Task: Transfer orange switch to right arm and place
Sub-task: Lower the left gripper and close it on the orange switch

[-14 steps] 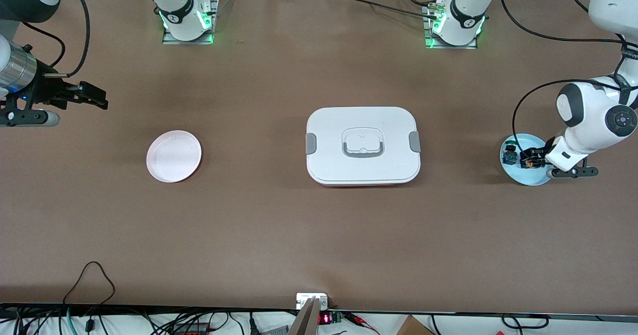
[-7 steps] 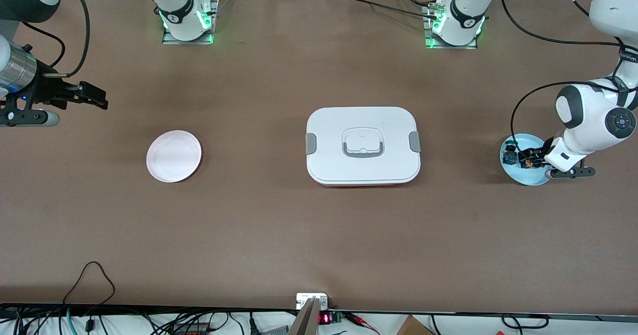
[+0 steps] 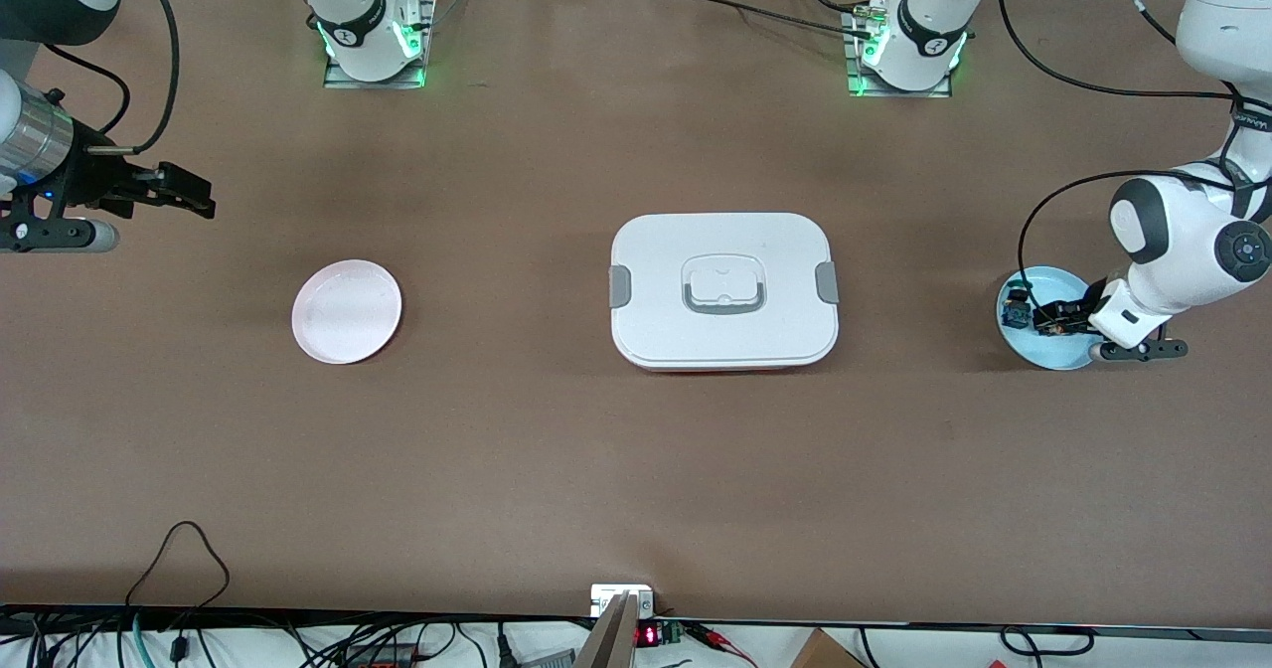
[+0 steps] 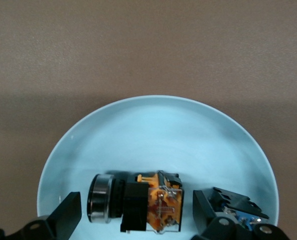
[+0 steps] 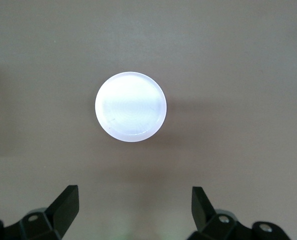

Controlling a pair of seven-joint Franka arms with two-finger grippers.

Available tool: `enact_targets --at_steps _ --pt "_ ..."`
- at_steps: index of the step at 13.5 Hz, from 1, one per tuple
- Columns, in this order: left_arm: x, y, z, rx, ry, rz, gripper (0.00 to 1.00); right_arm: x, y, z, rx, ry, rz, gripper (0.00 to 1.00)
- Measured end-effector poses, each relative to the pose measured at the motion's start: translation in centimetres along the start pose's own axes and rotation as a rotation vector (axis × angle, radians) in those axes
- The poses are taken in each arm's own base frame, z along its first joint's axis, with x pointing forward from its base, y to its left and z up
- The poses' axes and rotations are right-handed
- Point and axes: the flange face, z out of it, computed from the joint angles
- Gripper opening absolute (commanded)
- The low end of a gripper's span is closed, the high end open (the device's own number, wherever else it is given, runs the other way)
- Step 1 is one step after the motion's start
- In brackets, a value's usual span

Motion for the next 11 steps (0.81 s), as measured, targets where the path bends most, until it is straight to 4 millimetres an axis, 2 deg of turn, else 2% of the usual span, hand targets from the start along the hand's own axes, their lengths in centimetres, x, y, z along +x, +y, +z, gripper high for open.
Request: enact_targets --at_steps 4,5,6,7,8,11 --pt "0.4 -0.1 0.0 0.000 0.006 0.008 0.90 0.2 -0.1 0.3 0.000 -0.005 -0.001 1.00" --pt "0.4 -0.1 0.0 0.000 0.007 0.008 0.84 0.3 -0.2 0.5 -0.001 -0.009 -0.003 1.00" --pt "0.5 -0.1 0.0 0.000 0.007 0.009 0.67 0.4 -0.3 0.7 -0.001 -0.013 -0.004 1.00" --pt "0.5 -0.1 0.0 0.000 0.008 0.011 0.58 0.4 -0.4 0.8 -0.001 -0.016 -0.007 1.00" --pt "0.6 -0.2 -0.1 0.000 0.010 0.016 0.52 0.5 -0.6 0.9 -0.002 -0.016 -0.010 1.00" --pt "0.7 -0.2 -0.1 0.000 0.013 0.025 0.43 0.5 -1.0 0.9 -0.002 -0.016 -0.018 1.00"
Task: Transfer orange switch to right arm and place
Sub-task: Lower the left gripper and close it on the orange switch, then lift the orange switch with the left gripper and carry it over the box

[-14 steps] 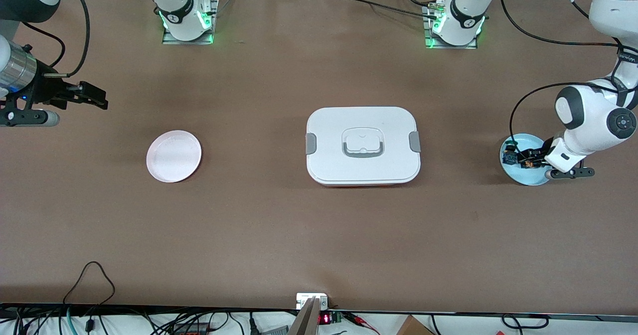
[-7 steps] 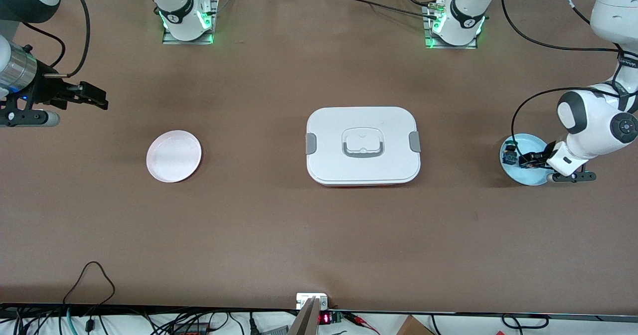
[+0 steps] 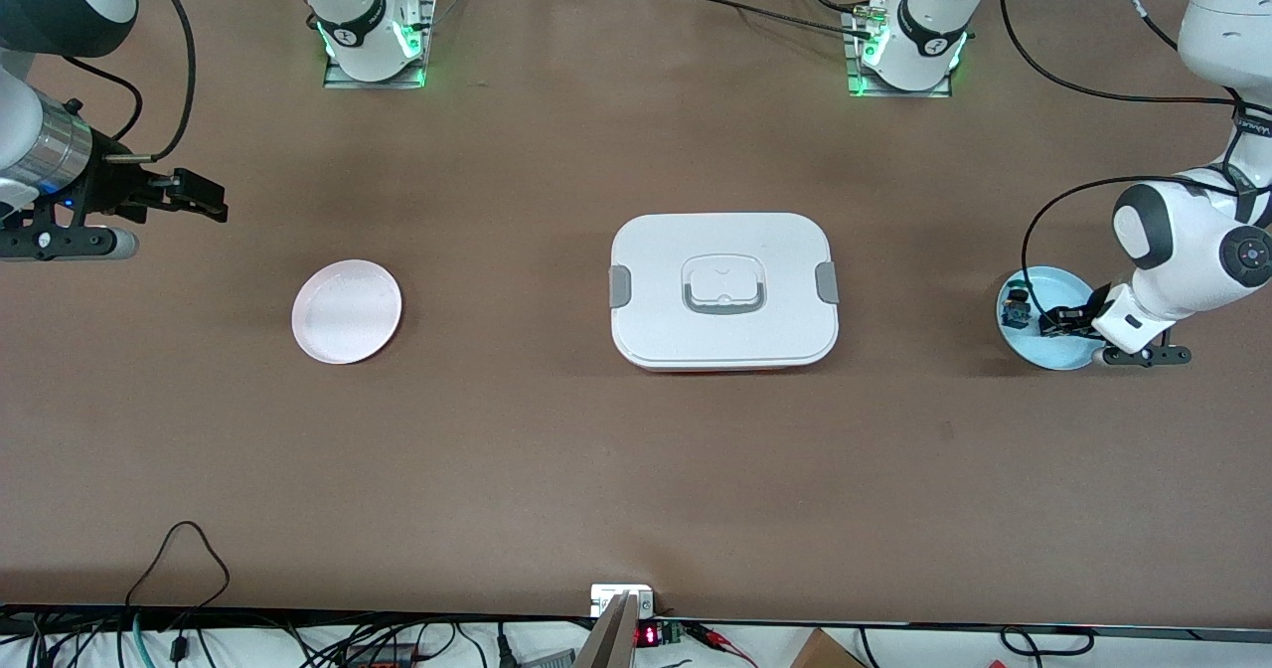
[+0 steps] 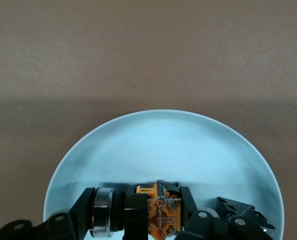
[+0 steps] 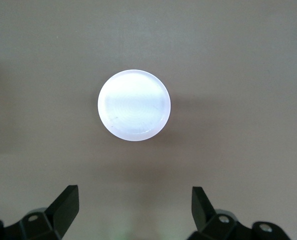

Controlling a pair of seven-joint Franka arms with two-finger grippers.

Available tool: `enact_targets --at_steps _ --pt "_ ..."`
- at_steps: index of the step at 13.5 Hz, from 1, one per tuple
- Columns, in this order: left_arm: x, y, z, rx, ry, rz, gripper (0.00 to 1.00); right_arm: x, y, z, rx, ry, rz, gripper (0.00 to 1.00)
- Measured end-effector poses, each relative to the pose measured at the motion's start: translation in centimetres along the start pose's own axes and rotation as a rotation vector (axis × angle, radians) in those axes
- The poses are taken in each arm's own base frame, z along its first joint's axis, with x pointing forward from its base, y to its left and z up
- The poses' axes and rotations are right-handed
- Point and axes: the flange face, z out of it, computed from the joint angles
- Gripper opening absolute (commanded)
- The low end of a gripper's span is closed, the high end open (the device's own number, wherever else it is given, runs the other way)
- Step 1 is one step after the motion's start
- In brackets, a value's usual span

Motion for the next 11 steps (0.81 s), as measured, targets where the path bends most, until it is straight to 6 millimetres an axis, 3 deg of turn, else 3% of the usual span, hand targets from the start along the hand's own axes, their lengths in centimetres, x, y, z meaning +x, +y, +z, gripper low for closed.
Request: enact_targets --at_steps 6,8,11 --pt "0.9 1.1 -0.7 -0.011 -0.003 0.024 0.41 0.3 -0.5 0.6 0.078 -0.014 0.011 1.00" --pt "1.8 1.6 -2.2 -0.022 -0.047 0.039 0.38 0.4 -0.5 0.7 0.084 -0.013 0.012 1.00" --pt "4.3 2.5 -6.4 -0.042 -0.109 0.105 0.36 0.4 -0.7 0.5 0.083 -0.010 0.008 1.00"
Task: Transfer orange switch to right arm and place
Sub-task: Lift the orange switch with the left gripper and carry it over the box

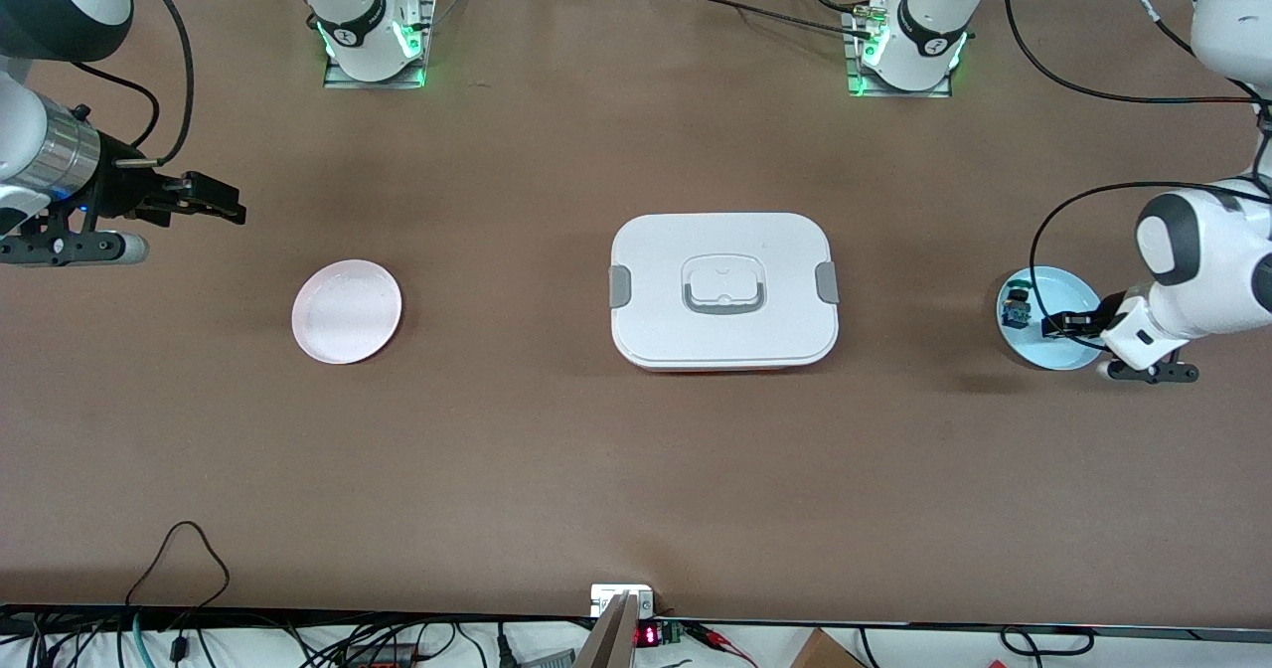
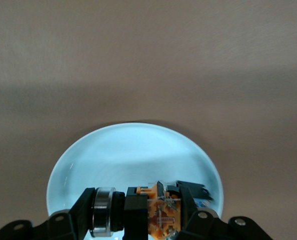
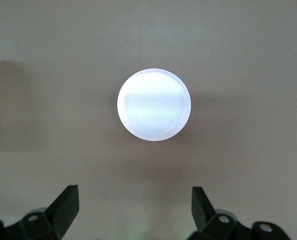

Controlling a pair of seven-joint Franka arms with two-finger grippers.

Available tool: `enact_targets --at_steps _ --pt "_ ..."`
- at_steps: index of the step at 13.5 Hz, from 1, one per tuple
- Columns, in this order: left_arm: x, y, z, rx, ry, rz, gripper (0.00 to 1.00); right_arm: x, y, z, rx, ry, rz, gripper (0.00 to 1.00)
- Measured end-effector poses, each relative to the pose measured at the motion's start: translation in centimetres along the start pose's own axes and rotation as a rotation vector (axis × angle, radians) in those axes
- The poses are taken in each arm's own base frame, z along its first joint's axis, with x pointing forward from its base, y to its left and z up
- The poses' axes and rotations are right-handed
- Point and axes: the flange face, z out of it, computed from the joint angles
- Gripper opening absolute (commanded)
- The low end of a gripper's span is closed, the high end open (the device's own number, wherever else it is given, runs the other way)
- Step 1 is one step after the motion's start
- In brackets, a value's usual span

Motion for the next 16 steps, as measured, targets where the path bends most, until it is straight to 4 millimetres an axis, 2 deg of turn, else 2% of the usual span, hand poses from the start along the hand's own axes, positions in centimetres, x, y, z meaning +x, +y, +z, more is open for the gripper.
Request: enact_targets --at_steps 3,5,6,9,10,11,14,16 --pt "2.5 1.8 -5.7 0.000 0.027 0.151 0.37 0.0 0.0 0.0 0.000 0.001 0.000 1.00" --pt "3.1 4.3 -7.4 -0.020 0.002 0.217 0.33 0.0 0.0 0.0 0.000 0.000 -0.001 1.00" --pt "3.1 6.3 -8.2 -0.044 -0.042 0.256 0.28 0.0 -0.1 0.0 0.000 0.000 -0.001 1.00" --pt "2.7 13.1 -12.2 -0.111 -0.156 0.369 0.24 0.0 -0.1 0.0 0.000 -0.001 -0.002 1.00" --pt "2.6 15.5 -13.1 -0.145 -0.165 0.403 0.20 0.0 -0.1 0.0 0.000 -0.001 -0.002 1.00" --pt "2.3 18.0 -13.7 -0.191 -0.176 0.437 0.14 0.0 -0.1 0.0 0.000 -0.002 -0.002 1.00" --pt "1.6 24.7 -14.9 -0.335 -0.178 0.521 0.09 0.0 -0.2 0.0 0.001 -0.003 -0.004 1.00" --pt "1.2 28.5 -16.2 -0.436 -0.152 0.565 0.07 0.3 -0.7 0.6 0.007 -0.015 -0.010 1.00"
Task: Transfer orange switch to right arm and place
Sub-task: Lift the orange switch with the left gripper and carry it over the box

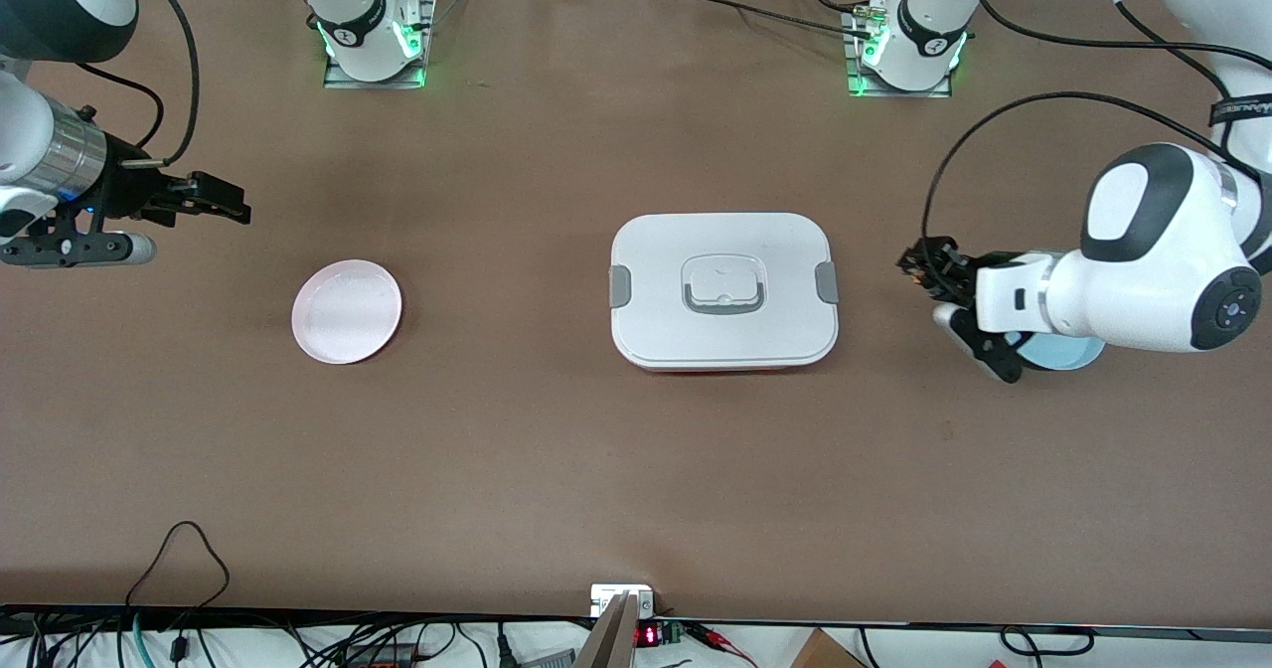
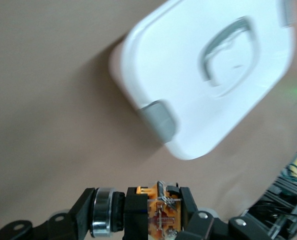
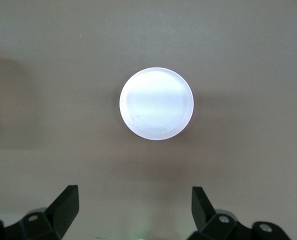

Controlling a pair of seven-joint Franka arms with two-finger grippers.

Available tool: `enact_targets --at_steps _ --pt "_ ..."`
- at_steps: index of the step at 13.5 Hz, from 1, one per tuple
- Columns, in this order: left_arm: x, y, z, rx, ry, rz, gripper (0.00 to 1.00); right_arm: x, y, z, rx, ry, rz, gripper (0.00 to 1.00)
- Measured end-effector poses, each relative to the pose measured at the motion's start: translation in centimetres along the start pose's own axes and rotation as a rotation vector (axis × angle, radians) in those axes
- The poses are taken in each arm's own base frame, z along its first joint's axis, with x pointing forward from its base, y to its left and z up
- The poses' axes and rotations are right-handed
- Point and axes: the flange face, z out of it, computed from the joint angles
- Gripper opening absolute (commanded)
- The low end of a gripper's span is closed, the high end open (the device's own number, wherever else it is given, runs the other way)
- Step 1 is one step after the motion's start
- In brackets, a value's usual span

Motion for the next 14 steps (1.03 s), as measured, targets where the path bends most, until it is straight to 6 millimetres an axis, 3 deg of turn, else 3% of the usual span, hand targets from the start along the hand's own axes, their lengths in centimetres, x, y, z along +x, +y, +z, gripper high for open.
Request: enact_targets --at_steps 3,6,10,12,14 --pt "2.0 4.9 -1.7 -0.181 0.115 0.067 0.04 0.5 -2.1 0.9 0.136 -0.016 -0.004 1.00" --pt "2.9 6.9 -2.9 -0.333 0.219 0.106 0.04 0.9 -4.0 1.3 0.314 -0.032 0.004 1.00" --pt "4.8 10.1 -4.7 -0.398 0.454 0.421 0.04 1.2 -7.0 1.9 0.496 -0.066 0.000 1.00" --pt "6.4 13.0 -4.5 -0.349 0.580 0.606 0.05 1.3 -8.2 2.0 0.606 -0.084 0.008 1.00" --pt "8.0 15.9 -2.4 -0.403 0.687 0.721 0.04 1.7 -9.2 2.4 0.732 -0.112 0.025 1.00"
